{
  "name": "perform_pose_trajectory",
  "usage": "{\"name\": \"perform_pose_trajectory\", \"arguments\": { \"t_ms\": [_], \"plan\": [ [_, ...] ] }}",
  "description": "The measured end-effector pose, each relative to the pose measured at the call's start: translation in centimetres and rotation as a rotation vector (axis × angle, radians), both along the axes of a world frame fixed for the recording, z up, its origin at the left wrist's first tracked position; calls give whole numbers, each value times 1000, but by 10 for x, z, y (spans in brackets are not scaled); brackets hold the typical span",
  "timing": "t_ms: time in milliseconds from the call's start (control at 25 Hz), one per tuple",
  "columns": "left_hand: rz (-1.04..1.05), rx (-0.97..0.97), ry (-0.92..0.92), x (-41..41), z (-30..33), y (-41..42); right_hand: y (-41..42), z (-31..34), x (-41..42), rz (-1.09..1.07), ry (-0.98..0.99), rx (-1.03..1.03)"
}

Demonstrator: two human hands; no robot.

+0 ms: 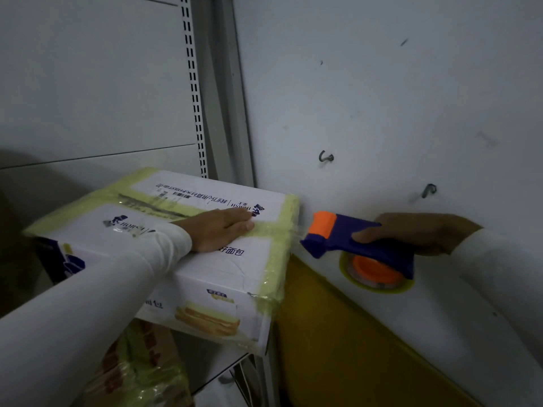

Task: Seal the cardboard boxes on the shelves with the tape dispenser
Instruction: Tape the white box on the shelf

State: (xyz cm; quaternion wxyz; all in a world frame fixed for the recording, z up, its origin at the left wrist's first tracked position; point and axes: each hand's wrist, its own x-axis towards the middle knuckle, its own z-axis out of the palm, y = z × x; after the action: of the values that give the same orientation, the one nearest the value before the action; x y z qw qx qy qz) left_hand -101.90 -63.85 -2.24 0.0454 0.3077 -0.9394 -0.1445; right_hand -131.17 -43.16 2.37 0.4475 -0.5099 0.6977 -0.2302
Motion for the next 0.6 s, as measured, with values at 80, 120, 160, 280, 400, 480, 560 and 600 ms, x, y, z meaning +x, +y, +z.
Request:
{"name": "perform_pose_trajectory", "arguments": {
  "t_ms": [80,120,160,280,400,480,560,600],
  "plan": [
    [-9,11,-9,0,-1,0,14,-11,-5,10,-18,26],
    [-10,14,-7,-1,0,1,14,-18,-5,11,-11,25],
    [-10,14,-7,-1,2,2,11,-26,-2,-2,0,16],
    [-19,-85,-18,0,12,11,-5,-45,14,-51,-11,-10],
    [13,-246,27,-4,18,31,-14,-53,15,-47,-53,-16],
    [49,-214,-41,-11,17,50,-16,-62,12,-18,-90,-18],
    [55,-141,-137,-15,12,65,-15,-74,13,-10,-161,-33],
    [46,-123,-153,-15,10,70,-13,-80,15,-11,-194,-43]
  ]
}}
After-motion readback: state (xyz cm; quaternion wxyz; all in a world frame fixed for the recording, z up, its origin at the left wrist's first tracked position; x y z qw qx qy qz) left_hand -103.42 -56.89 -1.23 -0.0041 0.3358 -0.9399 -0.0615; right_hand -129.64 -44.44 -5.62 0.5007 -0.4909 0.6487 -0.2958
